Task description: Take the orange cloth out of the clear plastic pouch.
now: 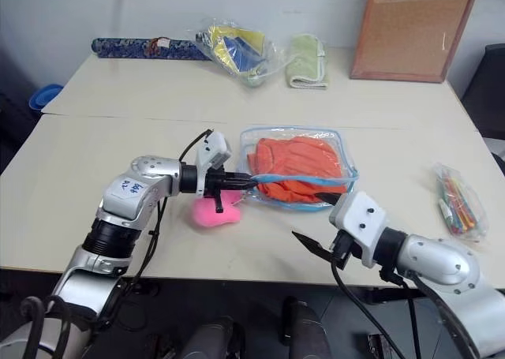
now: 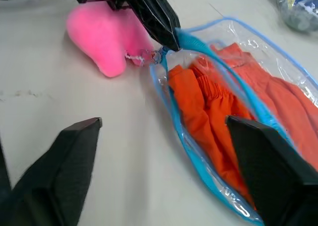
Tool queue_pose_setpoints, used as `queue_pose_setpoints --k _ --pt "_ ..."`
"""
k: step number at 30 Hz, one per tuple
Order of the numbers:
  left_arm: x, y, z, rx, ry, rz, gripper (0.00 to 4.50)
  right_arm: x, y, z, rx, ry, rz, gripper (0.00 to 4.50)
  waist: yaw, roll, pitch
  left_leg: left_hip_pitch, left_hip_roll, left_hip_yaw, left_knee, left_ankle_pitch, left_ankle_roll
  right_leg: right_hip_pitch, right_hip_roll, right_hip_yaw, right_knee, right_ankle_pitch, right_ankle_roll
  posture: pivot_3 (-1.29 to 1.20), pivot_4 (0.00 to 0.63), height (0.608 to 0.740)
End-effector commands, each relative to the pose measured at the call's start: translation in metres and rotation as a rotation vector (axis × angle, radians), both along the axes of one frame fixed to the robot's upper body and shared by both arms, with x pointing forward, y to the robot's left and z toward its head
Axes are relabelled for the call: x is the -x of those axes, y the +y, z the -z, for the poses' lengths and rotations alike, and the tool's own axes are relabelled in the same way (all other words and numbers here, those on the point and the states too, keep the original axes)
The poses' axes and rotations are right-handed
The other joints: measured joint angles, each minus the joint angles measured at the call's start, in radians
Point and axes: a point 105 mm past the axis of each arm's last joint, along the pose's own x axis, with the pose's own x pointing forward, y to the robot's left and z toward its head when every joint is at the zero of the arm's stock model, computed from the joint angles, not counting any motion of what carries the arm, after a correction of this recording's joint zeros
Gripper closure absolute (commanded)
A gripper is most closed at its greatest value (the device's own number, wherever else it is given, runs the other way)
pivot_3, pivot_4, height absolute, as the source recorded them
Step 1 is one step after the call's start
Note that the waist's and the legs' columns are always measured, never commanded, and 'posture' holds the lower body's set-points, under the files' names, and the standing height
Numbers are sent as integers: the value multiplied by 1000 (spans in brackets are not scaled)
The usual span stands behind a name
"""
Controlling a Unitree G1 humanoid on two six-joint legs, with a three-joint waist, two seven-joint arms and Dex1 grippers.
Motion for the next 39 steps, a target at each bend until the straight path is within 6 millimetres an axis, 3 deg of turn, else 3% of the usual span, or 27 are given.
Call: queue_pose_setpoints --k 1,5,15,18,22,31,37,39 --pt "7 -10 -17 34 -70 26 4500 -11 -2 5 15 -18 59 1628 0 0 0 0 0 0 0 0 0 0 0 0 0 0 0 0 150 740" --pt "12 -11 -15 28 -83 34 4500 -29 -6 11 44 -27 123 2988 -1 0 0 0 0 0 0 0 -1 0 0 0 0 0 0 0 150 740" --pt "15 -12 -13 26 -98 24 4500 -67 -16 26 183 -94 176 2988 -1 0 0 0 0 0 0 1 -1 0 0 0 0 0 0 0 150 740" --pt "15 -13 -13 27 -106 24 4500 -77 -16 28 208 -113 189 2379 -3 0 0 0 0 0 0 1 -2 0 0 0 0 0 0 0 150 740" --pt "15 -14 -15 31 -112 21 4500 -80 -14 37 263 -132 167 1084 -2 0 0 0 0 0 0 1 -2 0 0 0 0 0 0 0 150 740" --pt "17 -16 -16 34 -118 29 4500 -91 -14 42 351 -207 172 1084 -4 0 0 0 0 0 0 1 -2 0 0 0 0 0 0 0 150 740" --pt "19 -17 -14 30 -118 38 4500 -104 -6 43 327 -213 173 1084 -6 0 0 0 1 0 0 2 -3 0 0 0 0 0 0 0 150 740" --pt "19 -16 -14 24 -123 39 4500 -107 2 38 225 -178 174 1084 -8 0 0 0 1 0 0 2 -3 0 0 0 0 0 0 0 150 740"
